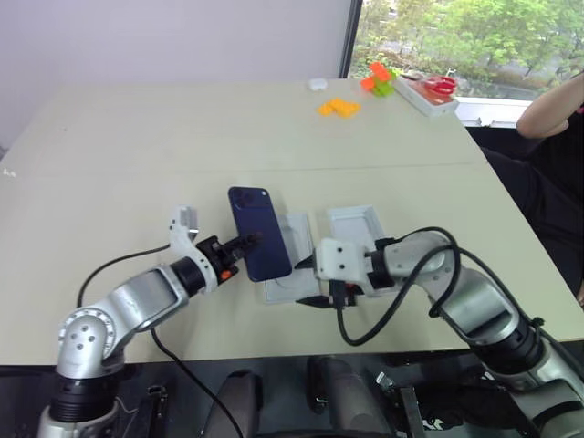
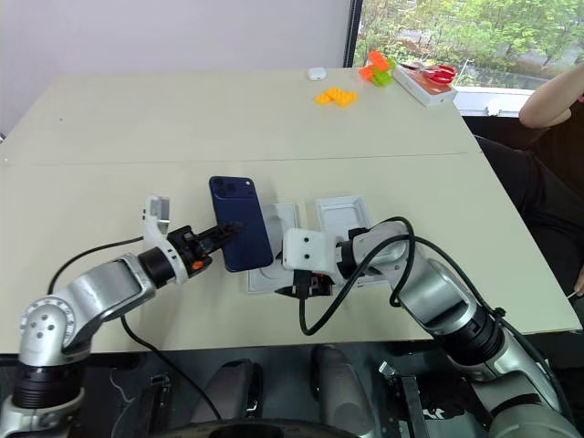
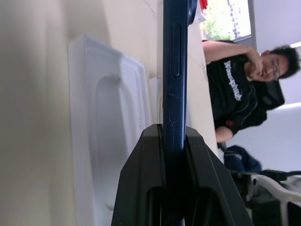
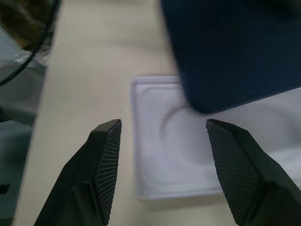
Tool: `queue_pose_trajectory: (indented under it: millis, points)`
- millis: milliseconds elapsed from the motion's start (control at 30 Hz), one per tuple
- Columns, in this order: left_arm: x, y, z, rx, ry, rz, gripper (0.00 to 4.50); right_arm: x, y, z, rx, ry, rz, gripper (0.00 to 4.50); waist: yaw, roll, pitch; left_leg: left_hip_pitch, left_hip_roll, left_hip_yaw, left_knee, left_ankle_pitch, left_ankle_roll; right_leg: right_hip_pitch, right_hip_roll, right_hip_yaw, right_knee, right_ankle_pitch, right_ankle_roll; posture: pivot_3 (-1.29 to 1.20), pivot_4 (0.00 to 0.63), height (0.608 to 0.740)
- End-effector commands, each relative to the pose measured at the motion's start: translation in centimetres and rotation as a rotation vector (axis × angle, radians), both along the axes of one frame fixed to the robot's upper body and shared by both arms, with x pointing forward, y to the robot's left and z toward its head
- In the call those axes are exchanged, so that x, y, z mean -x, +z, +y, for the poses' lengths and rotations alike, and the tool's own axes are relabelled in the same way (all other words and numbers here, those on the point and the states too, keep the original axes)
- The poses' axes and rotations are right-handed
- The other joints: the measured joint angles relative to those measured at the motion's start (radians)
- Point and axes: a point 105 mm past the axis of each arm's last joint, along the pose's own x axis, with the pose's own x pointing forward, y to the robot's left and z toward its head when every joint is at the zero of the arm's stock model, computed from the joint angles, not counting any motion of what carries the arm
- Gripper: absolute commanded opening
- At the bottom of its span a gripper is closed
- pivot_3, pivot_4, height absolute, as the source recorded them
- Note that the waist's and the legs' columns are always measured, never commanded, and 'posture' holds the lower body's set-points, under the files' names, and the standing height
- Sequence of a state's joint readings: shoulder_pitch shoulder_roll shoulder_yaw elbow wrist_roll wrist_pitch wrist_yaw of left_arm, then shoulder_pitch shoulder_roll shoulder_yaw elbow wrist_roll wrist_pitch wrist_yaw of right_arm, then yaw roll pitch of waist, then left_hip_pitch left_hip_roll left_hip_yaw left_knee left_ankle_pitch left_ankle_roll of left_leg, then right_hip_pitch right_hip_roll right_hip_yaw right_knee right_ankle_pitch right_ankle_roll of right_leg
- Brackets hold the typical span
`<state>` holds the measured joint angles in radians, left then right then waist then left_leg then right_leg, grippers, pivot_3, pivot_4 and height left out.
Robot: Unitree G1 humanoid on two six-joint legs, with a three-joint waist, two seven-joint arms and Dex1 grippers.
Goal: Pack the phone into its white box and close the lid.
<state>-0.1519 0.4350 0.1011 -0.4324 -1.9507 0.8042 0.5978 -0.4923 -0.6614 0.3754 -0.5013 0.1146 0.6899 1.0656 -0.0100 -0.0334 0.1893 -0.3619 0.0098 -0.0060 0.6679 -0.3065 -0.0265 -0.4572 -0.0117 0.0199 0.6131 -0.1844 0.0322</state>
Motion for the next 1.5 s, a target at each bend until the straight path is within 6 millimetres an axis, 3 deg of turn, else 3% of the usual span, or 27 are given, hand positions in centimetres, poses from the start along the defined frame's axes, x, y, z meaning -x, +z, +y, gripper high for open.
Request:
queue_pose_trajectory:
  millis: [33,233,1133,1167,1200,1400,1500]
  points:
    - [-0.1,0.8,-1.0,0.005,-0.032,-0.012,0.00,-1.0,1.1,-1.1,-0.006,-0.045,-0.060,2.98,-0.001,0.000,0.000,0.001,0.000,0.000,0.000,0.000,0.000,0.002,0.000,0.000,0.000,0.000,0.000,0.00,0.150,0.739]
    - [-0.1,-1.0,-1.6,-0.073,-0.086,0.060,0.00,-2.1,1.0,-2.6,0.023,-0.105,-0.085,2.98,-0.003,0.000,0.000,0.006,0.000,0.000,-0.001,0.000,0.000,0.006,0.001,0.000,-0.001,-0.002,0.002,0.00,0.150,0.739]
    - [-0.4,-1.9,-3.0,-0.084,-0.139,0.113,0.00,-2.5,0.3,-3.3,0.058,-0.129,-0.108,2.98,-0.001,0.000,0.000,0.006,0.000,0.000,-0.001,0.000,0.000,0.007,0.000,0.000,-0.001,-0.002,0.001,0.00,0.150,0.739]
    - [-0.4,-1.9,-3.0,-0.084,-0.140,0.112,0.94,-2.5,0.3,-3.3,0.058,-0.129,-0.108,3.04,-0.001,0.000,0.000,0.006,0.000,0.000,-0.001,0.000,0.000,0.007,0.000,0.000,-0.001,-0.002,0.002,0.00,0.150,0.739]
    - [-0.4,-1.8,-3.0,-0.085,-0.141,0.111,1.20,-2.5,0.3,-3.3,0.058,-0.129,-0.109,3.04,-0.001,0.000,0.000,0.006,0.000,0.000,-0.001,0.000,0.000,0.007,0.000,0.000,-0.001,-0.002,0.002,0.00,0.150,0.739]
    - [-0.3,-1.4,-2.9,-0.091,-0.143,0.085,4.29,-2.5,0.4,-3.2,0.057,-0.126,-0.113,3.04,-0.001,0.000,0.000,0.006,0.000,0.000,-0.001,0.000,0.000,0.007,0.000,0.000,-0.001,-0.002,0.002,0.00,0.150,0.739]
    - [0.0,-0.8,-2.4,-0.122,-0.155,0.040,4.46,-2.5,0.4,-3.2,0.057,-0.124,-0.114,3.04,-0.004,0.000,0.000,0.007,0.000,0.000,-0.001,0.000,0.000,0.007,0.000,0.000,-0.001,-0.002,0.002,0.00,0.150,0.739]
